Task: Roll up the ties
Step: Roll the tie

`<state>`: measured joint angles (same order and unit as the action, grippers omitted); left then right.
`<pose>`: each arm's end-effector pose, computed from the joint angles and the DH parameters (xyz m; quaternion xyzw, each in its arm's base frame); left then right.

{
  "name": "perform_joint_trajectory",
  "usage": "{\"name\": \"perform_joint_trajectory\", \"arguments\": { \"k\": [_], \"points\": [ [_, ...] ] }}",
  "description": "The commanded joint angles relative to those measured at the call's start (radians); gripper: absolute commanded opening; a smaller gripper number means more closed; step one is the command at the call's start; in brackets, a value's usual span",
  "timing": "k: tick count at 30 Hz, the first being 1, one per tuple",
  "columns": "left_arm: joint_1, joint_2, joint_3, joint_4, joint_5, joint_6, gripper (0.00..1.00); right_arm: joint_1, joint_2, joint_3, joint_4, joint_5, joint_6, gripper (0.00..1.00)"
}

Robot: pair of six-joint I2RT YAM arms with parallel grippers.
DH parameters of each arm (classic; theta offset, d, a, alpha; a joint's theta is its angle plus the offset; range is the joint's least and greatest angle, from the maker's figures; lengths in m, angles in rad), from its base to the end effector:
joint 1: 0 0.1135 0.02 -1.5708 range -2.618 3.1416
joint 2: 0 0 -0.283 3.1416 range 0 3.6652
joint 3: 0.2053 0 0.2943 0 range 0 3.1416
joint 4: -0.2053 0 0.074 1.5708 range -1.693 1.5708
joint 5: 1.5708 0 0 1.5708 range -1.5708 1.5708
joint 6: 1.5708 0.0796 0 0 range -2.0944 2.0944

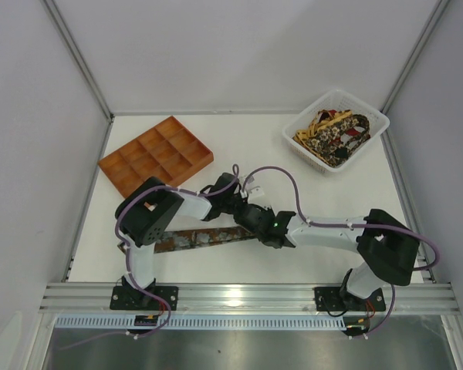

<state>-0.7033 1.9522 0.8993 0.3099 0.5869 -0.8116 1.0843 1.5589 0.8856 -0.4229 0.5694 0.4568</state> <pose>0.2944 -0.3075 0.0606 0.0687 0.8814 -0.4569 0.0978 0.1986 0.2838 0.1383 -0.2251 0.9077 -0.0387 0.3520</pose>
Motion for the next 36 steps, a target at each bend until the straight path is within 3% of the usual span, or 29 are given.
{"name": "perform_joint_trajectory", "arguments": {
  "k": [1, 7, 9, 15, 17, 26, 31, 36],
  "points": [
    [0.01, 0.025, 0.02, -0.025, -0.015, 0.014, 0.02, 0.012, 0.03, 0.046, 0.082, -0.049, -0.049, 0.27],
    [0.021, 0.027, 0.02, -0.031, -0.012, 0.019, 0.0, 0.011, 0.047, 0.053, 0.087, -0.117, -0.064, 0.38],
    [0.022, 0.027, 0.018, -0.031, -0.01, 0.022, 0.0, 0.005, 0.056, 0.059, 0.081, -0.126, -0.06, 0.47],
    [0.021, 0.03, 0.015, -0.029, -0.006, 0.028, 0.0, -0.038, 0.034, 0.027, 0.122, -0.244, -0.067, 0.51],
    [0.021, 0.033, 0.013, -0.029, -0.006, 0.028, 0.01, -0.069, 0.012, -0.002, 0.15, -0.304, -0.063, 0.58],
    [0.021, 0.028, 0.003, -0.032, -0.01, 0.051, 0.01, -0.139, -0.042, -0.076, 0.228, -0.474, -0.066, 0.55],
    [0.022, 0.007, -0.002, -0.055, -0.027, 0.087, 0.07, -0.225, -0.083, -0.14, 0.32, -0.679, -0.06, 0.54],
    [0.022, -0.003, -0.002, -0.069, -0.039, 0.111, 0.16, -0.288, -0.108, -0.195, 0.363, -0.775, -0.038, 0.54]
  ]
}}
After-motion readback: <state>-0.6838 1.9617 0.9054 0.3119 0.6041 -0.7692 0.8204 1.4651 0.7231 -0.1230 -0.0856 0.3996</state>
